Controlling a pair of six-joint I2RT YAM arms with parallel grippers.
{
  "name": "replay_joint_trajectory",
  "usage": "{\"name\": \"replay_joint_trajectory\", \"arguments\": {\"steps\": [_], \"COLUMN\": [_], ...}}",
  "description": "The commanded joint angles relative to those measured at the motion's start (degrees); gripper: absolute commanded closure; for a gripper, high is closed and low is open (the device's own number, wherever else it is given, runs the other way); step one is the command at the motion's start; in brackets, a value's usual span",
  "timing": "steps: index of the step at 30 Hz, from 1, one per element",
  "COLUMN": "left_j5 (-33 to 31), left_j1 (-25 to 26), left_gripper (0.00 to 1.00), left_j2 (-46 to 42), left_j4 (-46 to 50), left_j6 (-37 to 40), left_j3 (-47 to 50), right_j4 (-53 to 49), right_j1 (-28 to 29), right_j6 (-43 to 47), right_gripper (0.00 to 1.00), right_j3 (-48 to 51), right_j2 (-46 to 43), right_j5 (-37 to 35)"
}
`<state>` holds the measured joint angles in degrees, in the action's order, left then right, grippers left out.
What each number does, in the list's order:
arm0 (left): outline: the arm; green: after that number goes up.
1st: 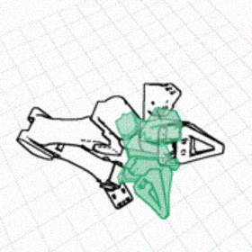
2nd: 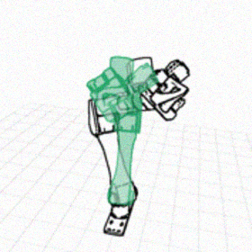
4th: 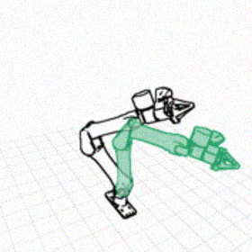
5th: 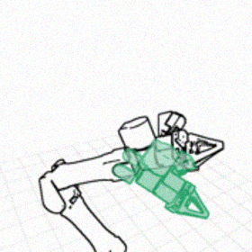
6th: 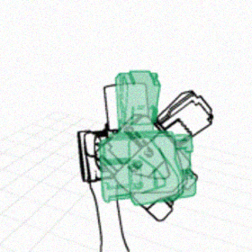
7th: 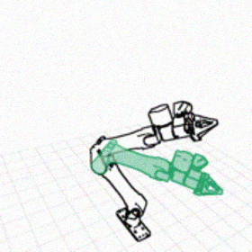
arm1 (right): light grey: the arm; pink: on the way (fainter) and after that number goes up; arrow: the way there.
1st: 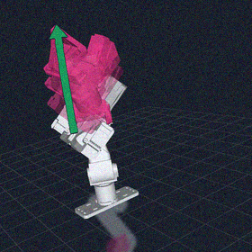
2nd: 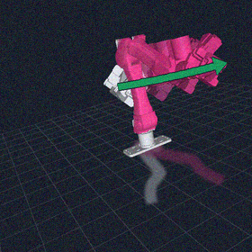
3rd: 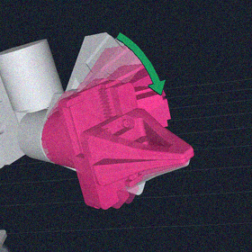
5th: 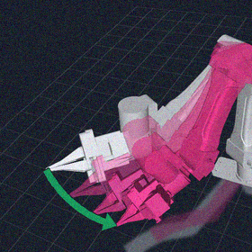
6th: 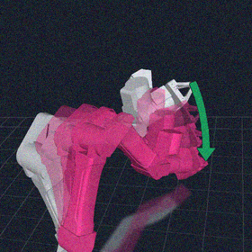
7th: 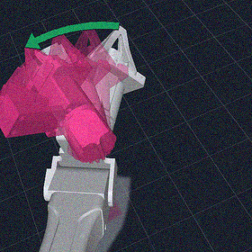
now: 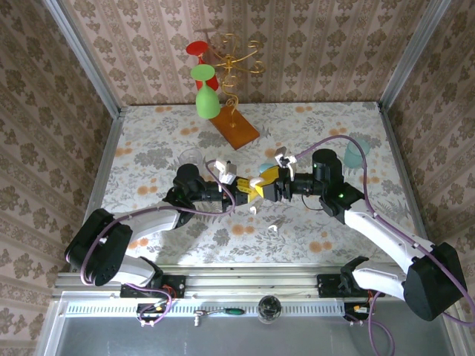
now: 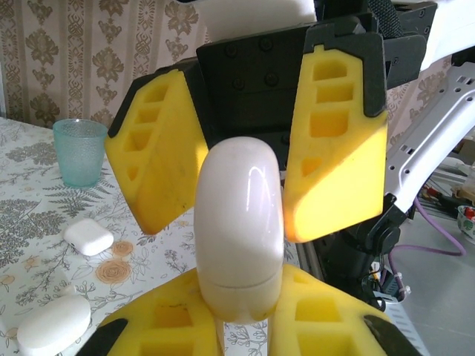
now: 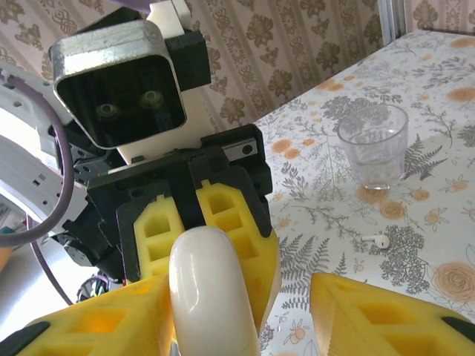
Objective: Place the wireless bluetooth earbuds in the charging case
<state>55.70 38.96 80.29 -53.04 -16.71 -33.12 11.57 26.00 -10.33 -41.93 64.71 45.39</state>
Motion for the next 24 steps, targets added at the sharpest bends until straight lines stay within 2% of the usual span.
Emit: {"name": "replay_joint_trajectory", "arguments": {"steps": [1,3,5,12,19,24], "left_j5": [1.1,1.0,0.9,0.1,-0.5,-0.9], "left_j1": [0.0,0.0,0.0,0.0,0.1,0.3], "left_gripper": [0.89,0.88,0.88,0.85,0.6,0.58], "left_j2": [-1.1,-1.1,-1.2,-1.7,-1.6,-1.1], "left_j4": [0.1,0.2,0.3,-0.1,-1.9,-4.2], "left_j6": [1.6,1.8,1.9,2.2,1.1,0.4], "left_j3": [-0.8,-0.7,-0.5,-0.8,-1.3,-1.3], "right_j4": [3.2,3.3,3.2,2.0,4.8,8.8], "right_j1": [-0.3,-0.3,-0.3,-0.3,-0.2,-0.2], "right_j6": [-1.2,-1.3,-1.2,-0.1,-1.5,-4.2], "right_gripper": [0.48,0.49,0.57,0.92,0.93,0.93], "right_j3": [-0.7,-0.7,-0.8,-0.8,-0.3,0.4], "right_j2": [-1.4,-1.4,-1.3,-1.2,-1.9,-1.5], "right_j5": [-2.1,-1.7,-0.7,1.8,1.9,2.8]}}
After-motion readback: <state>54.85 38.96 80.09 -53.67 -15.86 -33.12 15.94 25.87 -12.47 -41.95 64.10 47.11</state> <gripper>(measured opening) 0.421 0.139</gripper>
